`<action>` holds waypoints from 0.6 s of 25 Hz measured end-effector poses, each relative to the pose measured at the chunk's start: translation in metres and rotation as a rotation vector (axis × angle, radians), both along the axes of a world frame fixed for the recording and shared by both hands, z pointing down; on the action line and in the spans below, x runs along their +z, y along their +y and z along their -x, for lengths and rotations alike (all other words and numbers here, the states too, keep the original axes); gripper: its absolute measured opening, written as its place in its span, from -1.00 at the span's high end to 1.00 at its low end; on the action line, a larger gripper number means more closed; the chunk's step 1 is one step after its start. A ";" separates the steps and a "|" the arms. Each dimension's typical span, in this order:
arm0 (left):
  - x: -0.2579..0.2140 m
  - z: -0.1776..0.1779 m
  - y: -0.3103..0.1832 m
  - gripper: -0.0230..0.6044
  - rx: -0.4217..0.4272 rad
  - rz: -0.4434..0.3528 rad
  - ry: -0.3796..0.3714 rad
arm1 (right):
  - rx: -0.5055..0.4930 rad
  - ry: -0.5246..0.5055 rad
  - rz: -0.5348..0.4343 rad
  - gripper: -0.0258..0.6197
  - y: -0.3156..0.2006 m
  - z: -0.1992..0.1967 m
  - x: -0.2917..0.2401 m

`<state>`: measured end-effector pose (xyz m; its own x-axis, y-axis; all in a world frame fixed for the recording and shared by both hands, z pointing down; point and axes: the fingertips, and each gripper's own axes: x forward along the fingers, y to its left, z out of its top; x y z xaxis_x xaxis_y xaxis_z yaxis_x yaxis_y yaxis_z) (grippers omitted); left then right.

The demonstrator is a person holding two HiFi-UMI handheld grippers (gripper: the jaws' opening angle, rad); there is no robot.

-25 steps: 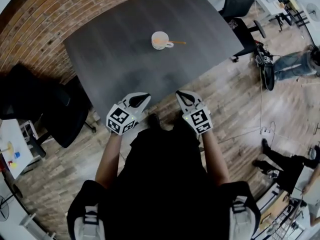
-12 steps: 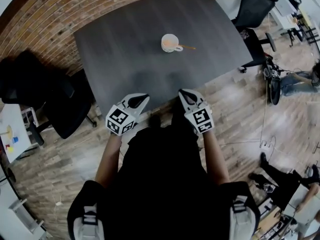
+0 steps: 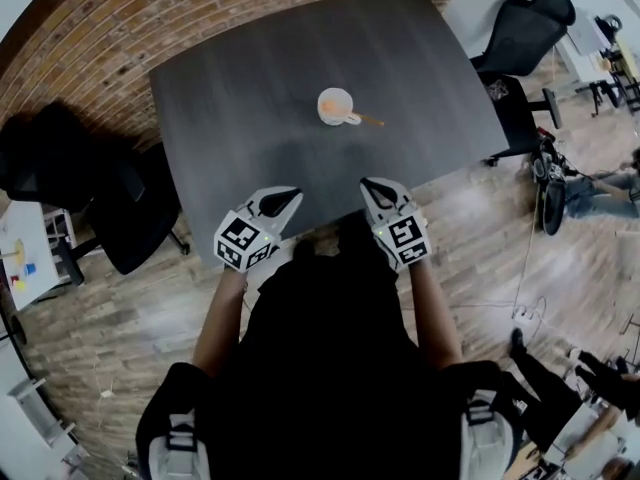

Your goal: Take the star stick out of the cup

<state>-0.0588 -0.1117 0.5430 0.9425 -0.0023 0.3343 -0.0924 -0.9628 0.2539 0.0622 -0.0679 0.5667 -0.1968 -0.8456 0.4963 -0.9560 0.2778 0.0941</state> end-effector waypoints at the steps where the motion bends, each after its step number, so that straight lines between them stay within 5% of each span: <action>1: -0.001 -0.009 -0.002 0.92 -0.001 -0.002 -0.003 | -0.008 0.000 -0.002 0.92 -0.005 -0.008 0.000; 15: -0.006 -0.090 -0.029 0.92 -0.102 -0.015 -0.024 | -0.158 -0.022 0.008 0.92 -0.051 -0.083 0.010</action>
<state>0.0313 -0.1407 0.5372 0.9287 -0.1033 0.3563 -0.1965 -0.9516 0.2364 0.1452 -0.1194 0.5770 -0.3377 -0.7996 0.4966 -0.9024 0.4251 0.0708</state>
